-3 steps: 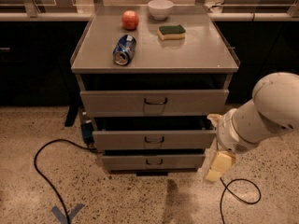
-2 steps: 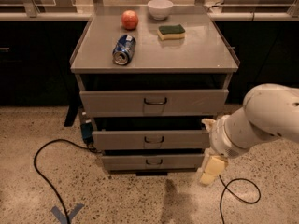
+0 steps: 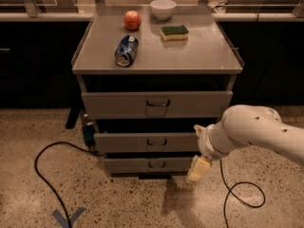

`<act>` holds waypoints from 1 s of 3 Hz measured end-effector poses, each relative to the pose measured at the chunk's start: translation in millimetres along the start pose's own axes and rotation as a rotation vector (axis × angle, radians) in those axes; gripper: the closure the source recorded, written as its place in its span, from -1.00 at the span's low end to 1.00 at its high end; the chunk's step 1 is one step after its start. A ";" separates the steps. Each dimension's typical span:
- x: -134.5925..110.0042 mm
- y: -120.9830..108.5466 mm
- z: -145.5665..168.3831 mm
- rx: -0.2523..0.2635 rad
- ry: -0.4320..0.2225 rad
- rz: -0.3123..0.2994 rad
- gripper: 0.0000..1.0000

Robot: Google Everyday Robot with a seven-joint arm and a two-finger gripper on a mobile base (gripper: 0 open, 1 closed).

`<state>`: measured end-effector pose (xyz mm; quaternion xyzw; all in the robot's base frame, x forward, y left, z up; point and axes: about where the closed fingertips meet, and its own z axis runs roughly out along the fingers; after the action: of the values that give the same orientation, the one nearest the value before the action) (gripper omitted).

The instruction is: Open bottom drawer

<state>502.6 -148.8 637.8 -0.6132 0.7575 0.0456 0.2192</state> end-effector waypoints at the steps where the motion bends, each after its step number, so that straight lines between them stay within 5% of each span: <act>1: 22.1 -1.1 59.4 -0.016 -0.008 0.070 -1.00; 2: 43.3 16.2 106.4 -0.076 0.000 0.140 -1.00; 3: 51.7 19.8 131.4 -0.139 -0.057 0.199 -1.00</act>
Offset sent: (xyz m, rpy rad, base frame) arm -0.0005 0.0008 -0.1853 0.0772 0.2206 -0.1557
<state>512.2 -146.6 495.6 -0.5471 0.8031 0.1371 0.1919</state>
